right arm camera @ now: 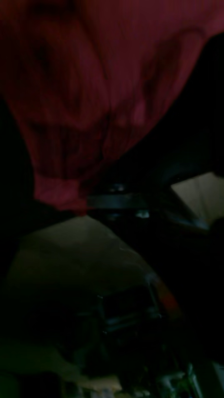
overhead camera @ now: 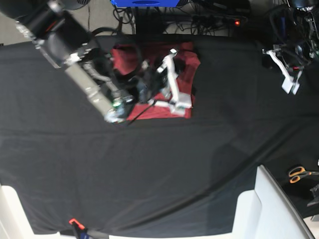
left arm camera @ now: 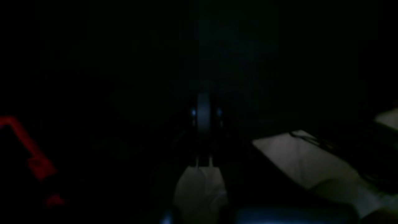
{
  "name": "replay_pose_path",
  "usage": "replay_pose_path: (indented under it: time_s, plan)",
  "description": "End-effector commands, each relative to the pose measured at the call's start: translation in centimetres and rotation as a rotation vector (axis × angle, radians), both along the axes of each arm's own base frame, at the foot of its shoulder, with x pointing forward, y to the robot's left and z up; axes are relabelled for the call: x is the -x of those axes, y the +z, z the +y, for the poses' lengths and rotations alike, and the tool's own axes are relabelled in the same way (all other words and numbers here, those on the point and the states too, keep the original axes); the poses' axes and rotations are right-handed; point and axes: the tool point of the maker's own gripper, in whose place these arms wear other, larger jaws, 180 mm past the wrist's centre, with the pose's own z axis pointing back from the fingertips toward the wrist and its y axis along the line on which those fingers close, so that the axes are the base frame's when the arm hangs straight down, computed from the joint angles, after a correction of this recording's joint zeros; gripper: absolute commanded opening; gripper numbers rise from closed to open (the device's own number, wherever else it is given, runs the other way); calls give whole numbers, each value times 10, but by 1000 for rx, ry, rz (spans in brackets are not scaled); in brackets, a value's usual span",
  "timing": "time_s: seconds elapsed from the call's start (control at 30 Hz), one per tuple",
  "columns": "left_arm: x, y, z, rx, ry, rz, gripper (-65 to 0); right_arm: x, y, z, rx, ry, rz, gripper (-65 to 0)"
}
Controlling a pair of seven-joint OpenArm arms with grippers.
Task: Fold the T-shirt properly
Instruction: 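Bring the left gripper to the shirt's side edge opposite the right gripper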
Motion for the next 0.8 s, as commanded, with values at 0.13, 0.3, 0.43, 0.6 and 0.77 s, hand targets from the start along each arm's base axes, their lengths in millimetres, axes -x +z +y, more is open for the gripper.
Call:
replay_pose_path:
  time_s: [0.13, 0.3, 0.43, 0.6, 0.77]
  plan:
    - [-22, 35, -25, 158, -35, -98, -650, -36, 13, -34, -62, -217, -8, -647]
    - [-43, 66, -60, 421, 0, -241, -650, -45, -1, -81, -22, -351, 14, -648]
    - [-56, 93, -77, 581, 19, -342, -367, -40, -12, -106, -1, -415, 20, -648]
    - [-68, 91, -126, 686, -48, -337, 0, -30, -22, -119, 0, -451, 18, -648]
    - [-69, 70, -173, 689, -132, -267, -53, -19, -29, -120, 2, -460, 44, -648]
